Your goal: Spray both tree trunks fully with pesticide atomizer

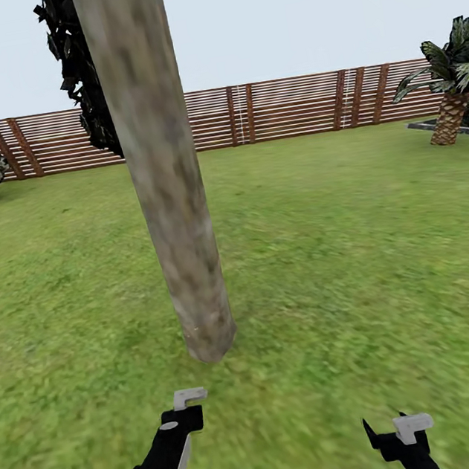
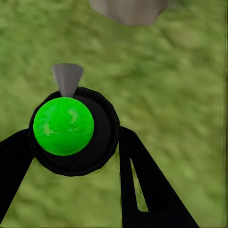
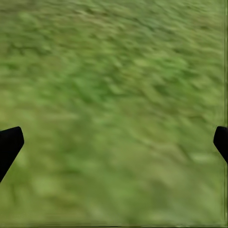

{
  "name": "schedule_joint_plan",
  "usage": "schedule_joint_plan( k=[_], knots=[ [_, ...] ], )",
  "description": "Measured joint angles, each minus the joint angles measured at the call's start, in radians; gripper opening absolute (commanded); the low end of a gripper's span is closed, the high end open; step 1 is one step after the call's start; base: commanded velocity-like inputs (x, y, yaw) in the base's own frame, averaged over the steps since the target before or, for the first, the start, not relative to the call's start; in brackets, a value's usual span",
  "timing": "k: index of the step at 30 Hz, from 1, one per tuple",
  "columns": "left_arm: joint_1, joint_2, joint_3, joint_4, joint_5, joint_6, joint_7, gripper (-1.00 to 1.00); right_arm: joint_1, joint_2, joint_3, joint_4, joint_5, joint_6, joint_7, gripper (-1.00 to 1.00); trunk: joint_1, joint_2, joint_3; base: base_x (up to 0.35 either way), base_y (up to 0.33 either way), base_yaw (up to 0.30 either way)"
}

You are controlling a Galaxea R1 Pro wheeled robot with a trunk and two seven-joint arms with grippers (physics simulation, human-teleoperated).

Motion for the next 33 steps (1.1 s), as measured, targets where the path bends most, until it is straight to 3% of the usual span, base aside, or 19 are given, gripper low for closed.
schedule_joint_plan(
  k=[4,6,9,13,23,25,28,33],
  knots=[
    [-0.022,0.004,-0.001,-0.001,0.002,0.095,-0.011,-1.0,0.0,0.0,0.0,0.0,0.0,0.0,-0.001,1.0,0.0,0.0,0.0,0.0,0.0,-0.273],
    [-0.045,0.003,-0.002,-0.002,0.001,0.141,-0.06,-1.0,0.0,0.0,0.0,0.001,0.0,0.0,-0.001,1.0,0.0,0.0,0.0,0.0,0.0,-0.282],
    [-0.063,0.007,-0.002,-0.002,-0.002,0.176,-0.08,-1.0,0.0,0.0,0.0,0.001,0.0,0.0,-0.001,1.0,0.0,0.0,0.0,0.0,0.0,-0.282],
    [-0.065,0.008,-0.003,-0.002,-0.006,0.186,-0.079,-1.0,0.0,-0.002,0.0,0.001,0.0,0.0,0.0,1.0,0.0,0.0,0.0,-0.003,-0.002,-0.223],
    [-0.072,-0.006,-0.001,-0.002,-0.007,0.191,-0.071,-1.0,0.0,-0.002,0.001,0.001,0.0,0.0,0.0,1.0,0.0,0.0,0.0,-0.104,-0.05,-0.01],
    [-0.104,-0.007,0.0,-0.001,-0.005,0.235,-0.07,-1.0,0.0,-0.002,0.001,0.002,0.0,0.0,0.0,1.0,0.0,0.0,0.0,-0.002,-0.001,0.0],
    [-0.135,0.001,0.003,0.0,-0.005,0.285,-0.07,-1.0,0.0,-0.002,0.001,0.002,0.0,0.0,0.0,1.0,0.0,0.0,0.0,0.0,0.0,0.0],
    [-0.171,0.031,0.009,0.0,-0.009,0.301,-0.071,-1.0,0.0,-0.001,0.002,0.003,0.0,0.0,0.0,1.0,0.0,0.0,0.0,0.0,0.0,0.0]
  ],
)
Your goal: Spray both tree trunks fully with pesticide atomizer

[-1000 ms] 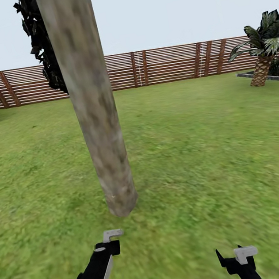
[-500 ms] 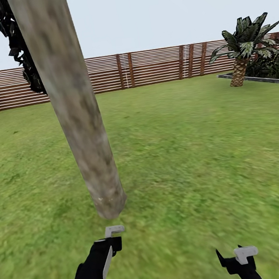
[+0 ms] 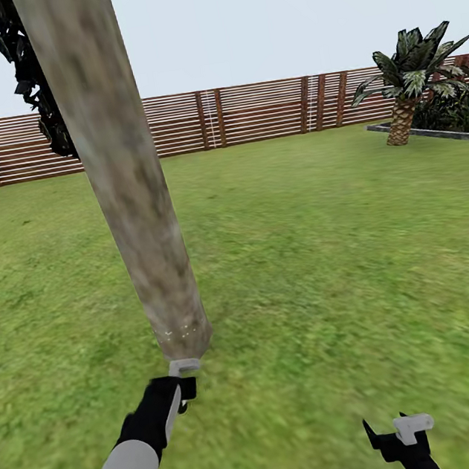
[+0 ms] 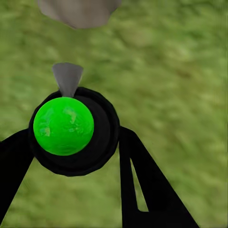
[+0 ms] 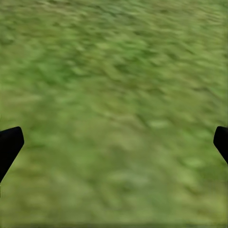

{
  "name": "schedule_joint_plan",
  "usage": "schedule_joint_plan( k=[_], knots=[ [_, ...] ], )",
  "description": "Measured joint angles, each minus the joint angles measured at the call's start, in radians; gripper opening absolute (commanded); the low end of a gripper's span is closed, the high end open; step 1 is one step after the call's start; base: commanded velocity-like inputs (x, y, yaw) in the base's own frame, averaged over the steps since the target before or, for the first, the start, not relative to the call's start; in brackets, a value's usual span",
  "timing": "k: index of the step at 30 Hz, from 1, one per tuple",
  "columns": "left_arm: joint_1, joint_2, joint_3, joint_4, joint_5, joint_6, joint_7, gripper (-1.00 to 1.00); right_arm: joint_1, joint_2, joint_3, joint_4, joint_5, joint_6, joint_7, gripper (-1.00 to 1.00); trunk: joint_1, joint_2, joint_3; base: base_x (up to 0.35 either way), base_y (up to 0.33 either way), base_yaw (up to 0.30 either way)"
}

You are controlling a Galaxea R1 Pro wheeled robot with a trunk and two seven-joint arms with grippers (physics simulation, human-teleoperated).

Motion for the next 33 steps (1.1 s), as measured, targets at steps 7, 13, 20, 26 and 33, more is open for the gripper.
schedule_joint_plan(
  k=[7,13,20,26,33],
  knots=[
    [-0.005,-0.005,-0.005,-0.002,0.004,0.0,0.001,-1.0,0.0,0.0,0.0,0.001,0.0,0.0,0.0,1.0,0.0,0.0,0.0,-0.14,0.054,0.0],
    [-0.051,-0.004,-0.006,-0.004,0.002,0.027,0.001,-1.0,0.0,0.0,0.0,0.008,0.0,0.0,0.0,1.0,0.0,0.0,0.0,-0.007,0.002,0.0],
    [-0.054,0.018,-0.004,-0.086,0.002,0.072,0.0,-1.0,0.0,0.0,0.0,0.008,0.001,0.0,0.0,1.0,0.0,0.0,0.0,-0.013,0.0,0.0],
    [-0.056,-0.008,-0.008,-0.13,0.002,0.094,0.0,-1.0,0.0,0.0,0.0,0.009,0.001,0.0,0.0,1.0,0.0,0.0,0.0,-0.293,0.0,0.0],
    [-0.056,0.004,-0.01,-0.261,-0.004,0.186,0.0,-1.0,0.0,0.0,0.0,0.025,0.001,0.0,0.0,1.0,0.0,0.0,0.0,-0.063,0.0,0.0]
  ],
)
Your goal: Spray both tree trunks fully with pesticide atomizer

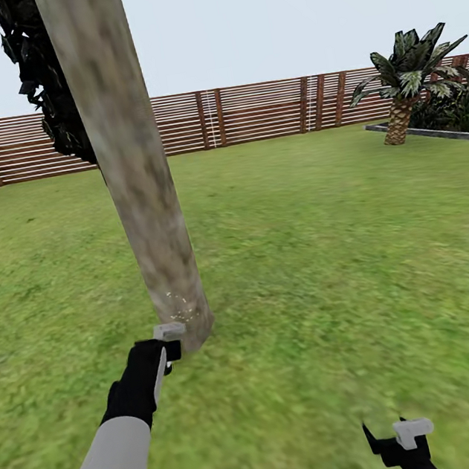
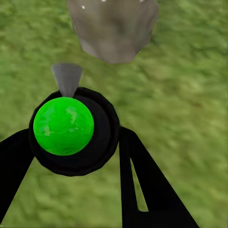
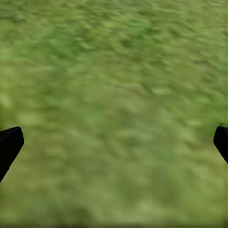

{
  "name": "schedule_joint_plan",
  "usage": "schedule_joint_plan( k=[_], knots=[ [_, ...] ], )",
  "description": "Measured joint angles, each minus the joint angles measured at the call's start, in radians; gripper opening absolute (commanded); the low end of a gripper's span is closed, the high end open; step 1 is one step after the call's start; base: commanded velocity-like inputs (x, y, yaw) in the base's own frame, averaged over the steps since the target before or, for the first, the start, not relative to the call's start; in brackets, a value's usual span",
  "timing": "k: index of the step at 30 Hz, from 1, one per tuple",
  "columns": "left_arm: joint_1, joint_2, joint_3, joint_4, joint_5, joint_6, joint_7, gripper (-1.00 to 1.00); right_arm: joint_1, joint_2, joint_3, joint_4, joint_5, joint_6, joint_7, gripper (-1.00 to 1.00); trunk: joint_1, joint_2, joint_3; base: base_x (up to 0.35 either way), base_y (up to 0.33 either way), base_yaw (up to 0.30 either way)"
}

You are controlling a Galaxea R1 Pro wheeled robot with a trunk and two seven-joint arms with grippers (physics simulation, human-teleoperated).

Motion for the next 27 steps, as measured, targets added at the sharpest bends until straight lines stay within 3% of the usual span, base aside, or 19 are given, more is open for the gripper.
schedule_joint_plan(
  k=[5,8,12,15,20,22,24,27],
  knots=[
    [0.0,0.035,0.002,-0.035,-0.001,0.017,-0.001,-1.0,0.0,0.0,0.0,0.001,0.001,0.0,0.0,1.0,0.0,0.0,0.0,0.0,0.0,0.0],
    [0.0,0.022,-0.001,-0.039,0.011,0.017,-0.002,-1.0,0.0,0.0,0.0,0.002,0.001,0.0,0.0,1.0,0.0,0.0,0.0,0.0,0.0,0.0],
    [0.0,-0.012,-0.048,-0.043,0.011,0.021,-0.003,-1.0,0.0,0.0,0.0,0.002,0.0,0.0,0.0,1.0,0.0,0.0,0.0,0.0,0.0,0.0],
    [0.0,-0.015,-0.079,-0.105,0.009,0.107,-0.007,-1.0,0.0,0.0,0.0,0.002,0.0,0.0,0.0,1.0,0.0,0.0,0.0,0.0,0.0,0.0],
    [0.0,0.001,-0.077,-0.151,0.009,0.149,-0.009,-1.0,0.0,0.0,0.0,0.002,0.0,0.0,0.0,1.0,0.0,0.0,0.0,0.0,0.0,0.0],
    [0.0,0.016,-0.074,-0.153,0.006,0.151,-0.01,-1.0,0.0,0.0,0.0,0.002,0.0,0.0,0.0,1.0,0.0,0.0,0.0,0.0,0.0,0.0],
    [0.001,0.048,-0.071,-0.154,0.019,0.151,-0.01,-1.0,0.0,0.0,0.0,0.002,0.001,0.0,0.0,1.0,0.0,0.0,0.0,0.0,0.0,0.0],
    [0.002,0.045,-0.075,-0.156,0.038,0.152,-0.011,-1.0,0.0,0.0,0.0,0.002,0.0,0.0,0.0,1.0,0.0,0.0,0.0,0.0,0.0,0.0]
  ],
)
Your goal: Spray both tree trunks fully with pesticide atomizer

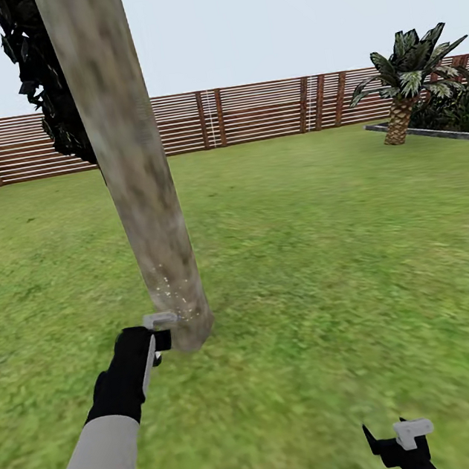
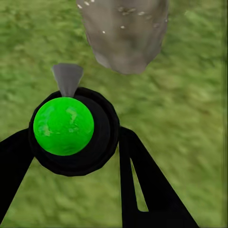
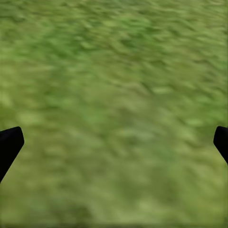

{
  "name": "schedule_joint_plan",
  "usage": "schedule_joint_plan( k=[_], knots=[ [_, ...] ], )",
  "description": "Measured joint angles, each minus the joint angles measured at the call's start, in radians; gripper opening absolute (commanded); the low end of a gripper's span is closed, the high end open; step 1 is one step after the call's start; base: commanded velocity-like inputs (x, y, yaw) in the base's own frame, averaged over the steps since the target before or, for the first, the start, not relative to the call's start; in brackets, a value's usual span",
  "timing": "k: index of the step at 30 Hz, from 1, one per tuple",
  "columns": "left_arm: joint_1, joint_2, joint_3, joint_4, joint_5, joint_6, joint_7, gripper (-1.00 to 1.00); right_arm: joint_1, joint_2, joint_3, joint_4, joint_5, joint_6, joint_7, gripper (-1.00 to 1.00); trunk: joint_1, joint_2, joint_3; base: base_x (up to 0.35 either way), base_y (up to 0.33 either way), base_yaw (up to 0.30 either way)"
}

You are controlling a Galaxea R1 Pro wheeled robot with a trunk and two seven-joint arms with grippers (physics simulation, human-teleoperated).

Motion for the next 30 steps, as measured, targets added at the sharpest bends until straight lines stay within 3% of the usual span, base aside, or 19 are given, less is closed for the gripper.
schedule_joint_plan(
  k=[4,6,15,25,30],
  knots=[
    [-0.003,-0.047,-0.008,-0.058,0.008,0.051,0.0,-1.0,0.0,0.0,0.0,0.0,0.0,0.0,0.0,1.0,0.0,0.0,0.0,0.0,0.0,0.0],
    [-0.007,-0.054,-0.011,-0.097,0.007,0.063,0.0,-1.0,0.0,0.0,0.0,0.0,0.0,0.0,0.0,1.0,0.0,0.0,0.0,0.0,0.0,0.0],
    [-0.01,-0.034,-0.018,-0.132,0.006,0.122,0.0,-1.0,0.0,0.0,0.0,0.001,0.0,0.0,0.0,1.0,0.0,0.0,0.0,-0.126,0.048,0.0],
    [-0.096,-0.084,-0.031,-0.13,0.013,0.135,0.002,-1.0,0.0,0.0,0.0,0.0,0.0,0.0,0.0,1.0,0.0,0.0,0.0,-0.006,0.002,0.0],
    [-0.108,-0.075,-0.032,-0.132,0.003,0.138,0.003,-1.0,0.0,0.0,0.0,0.0,0.0,0.0,0.0,1.0,0.0,0.0,0.0,0.0,0.0,0.0]
  ],
)
